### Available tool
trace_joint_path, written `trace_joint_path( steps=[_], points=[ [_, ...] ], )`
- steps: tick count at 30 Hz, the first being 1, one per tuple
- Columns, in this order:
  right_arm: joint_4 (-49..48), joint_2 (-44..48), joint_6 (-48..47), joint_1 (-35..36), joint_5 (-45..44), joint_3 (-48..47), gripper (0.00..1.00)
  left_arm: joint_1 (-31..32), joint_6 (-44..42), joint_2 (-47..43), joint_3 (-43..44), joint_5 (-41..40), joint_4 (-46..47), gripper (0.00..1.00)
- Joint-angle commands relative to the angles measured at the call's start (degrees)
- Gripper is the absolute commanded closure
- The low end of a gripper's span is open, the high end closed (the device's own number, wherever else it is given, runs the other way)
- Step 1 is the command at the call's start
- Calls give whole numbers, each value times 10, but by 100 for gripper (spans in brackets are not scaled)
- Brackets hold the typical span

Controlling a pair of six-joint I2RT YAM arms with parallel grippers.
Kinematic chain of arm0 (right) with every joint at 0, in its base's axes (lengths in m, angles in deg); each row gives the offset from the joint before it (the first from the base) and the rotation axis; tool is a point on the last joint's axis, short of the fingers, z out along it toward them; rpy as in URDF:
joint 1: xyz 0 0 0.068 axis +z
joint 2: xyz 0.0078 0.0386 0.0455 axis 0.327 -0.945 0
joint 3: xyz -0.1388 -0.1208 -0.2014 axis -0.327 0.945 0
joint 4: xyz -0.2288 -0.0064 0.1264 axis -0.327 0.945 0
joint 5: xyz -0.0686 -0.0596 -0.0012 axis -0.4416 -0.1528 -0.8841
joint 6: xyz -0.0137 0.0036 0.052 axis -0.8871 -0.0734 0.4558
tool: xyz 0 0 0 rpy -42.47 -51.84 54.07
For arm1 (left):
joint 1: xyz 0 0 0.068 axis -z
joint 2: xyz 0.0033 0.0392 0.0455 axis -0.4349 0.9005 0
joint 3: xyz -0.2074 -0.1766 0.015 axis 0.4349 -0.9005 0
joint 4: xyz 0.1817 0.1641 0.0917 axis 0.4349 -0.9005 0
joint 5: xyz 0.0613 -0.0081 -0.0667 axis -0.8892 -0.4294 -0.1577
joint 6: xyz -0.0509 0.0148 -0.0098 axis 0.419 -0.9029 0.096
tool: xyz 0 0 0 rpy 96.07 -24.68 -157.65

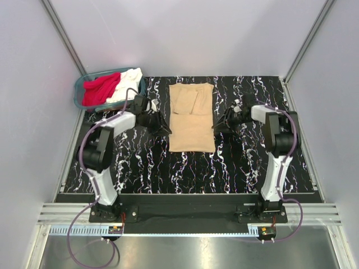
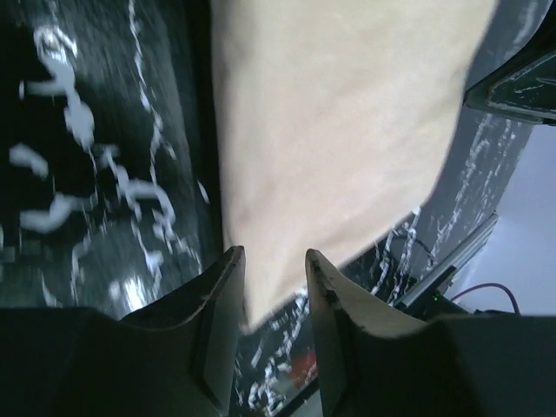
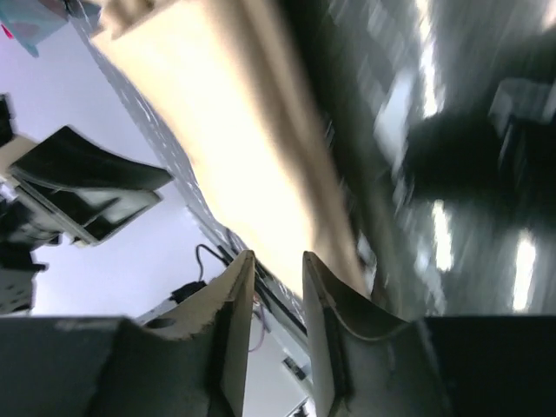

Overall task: Fold and stack the t-shirts
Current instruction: Fold the tshirt

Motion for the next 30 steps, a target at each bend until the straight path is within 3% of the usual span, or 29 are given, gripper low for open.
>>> trace_joint_path(
  steps=[1, 4, 8, 11, 13, 17, 21, 27, 30],
  points=[
    [54, 122, -39, 1, -37, 25, 63, 4, -18, -98, -18, -15, -38, 60],
    [57, 156, -26, 24, -43, 40, 57, 44, 24, -122, -36, -7, -8, 59],
    [50, 137, -19, 83, -33, 37, 56, 98, 106, -90, -84, 29, 91, 60],
    [0, 118, 0, 122, -35, 58, 56, 97, 109, -63, -118, 18, 144, 60],
    [-53, 109, 24, 119, -30, 97, 57, 79, 112, -50, -153, 13, 172, 60],
    [-64, 102, 5, 108, -52, 145, 57, 62, 88, -43, -196, 1, 197, 60],
    [-63, 145, -16, 94, -68, 228, 57, 67, 88, -107, -277, -1, 204, 60],
    [-53, 323, 20, 87, -90, 345, 54, 71, 135, -328, -411, -11, 172, 57],
    [-57, 377, 80, 88, -109, 389, 45, 72, 188, -449, -461, -38, 149, 51]
  ],
)
